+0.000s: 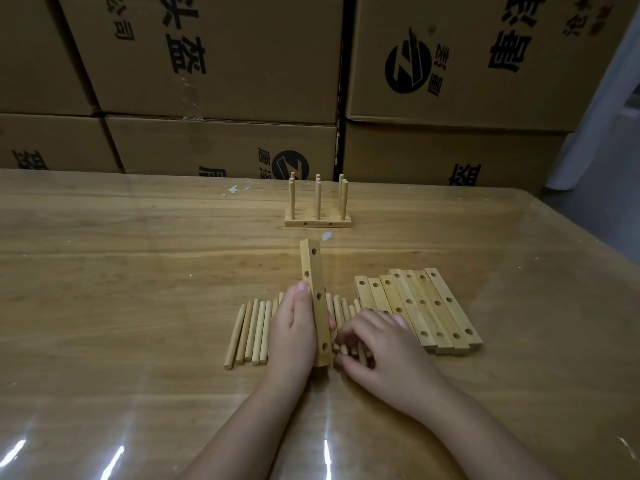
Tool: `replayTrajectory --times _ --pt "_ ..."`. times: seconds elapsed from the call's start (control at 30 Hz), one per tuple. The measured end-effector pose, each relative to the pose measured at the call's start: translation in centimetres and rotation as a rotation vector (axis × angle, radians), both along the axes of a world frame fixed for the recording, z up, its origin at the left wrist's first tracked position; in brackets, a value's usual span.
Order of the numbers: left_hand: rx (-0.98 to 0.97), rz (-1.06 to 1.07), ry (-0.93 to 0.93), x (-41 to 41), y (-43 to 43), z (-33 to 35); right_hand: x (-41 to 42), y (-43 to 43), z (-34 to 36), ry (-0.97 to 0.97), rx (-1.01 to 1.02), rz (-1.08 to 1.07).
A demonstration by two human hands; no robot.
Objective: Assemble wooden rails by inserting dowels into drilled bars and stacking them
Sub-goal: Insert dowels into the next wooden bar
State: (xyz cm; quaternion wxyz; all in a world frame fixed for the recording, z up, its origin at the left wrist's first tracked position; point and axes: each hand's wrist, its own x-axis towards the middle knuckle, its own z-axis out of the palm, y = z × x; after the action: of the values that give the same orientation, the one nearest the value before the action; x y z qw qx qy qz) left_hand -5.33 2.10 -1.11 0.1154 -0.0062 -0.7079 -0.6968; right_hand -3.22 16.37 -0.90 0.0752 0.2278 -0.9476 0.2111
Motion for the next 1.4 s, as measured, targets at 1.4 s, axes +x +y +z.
replayTrajectory --times 1.4 --pt "-0.067 -0.247 0.098 0.7 0.0 0.0 -0.6 0.9 0.0 0.112 -0.888 -0.327"
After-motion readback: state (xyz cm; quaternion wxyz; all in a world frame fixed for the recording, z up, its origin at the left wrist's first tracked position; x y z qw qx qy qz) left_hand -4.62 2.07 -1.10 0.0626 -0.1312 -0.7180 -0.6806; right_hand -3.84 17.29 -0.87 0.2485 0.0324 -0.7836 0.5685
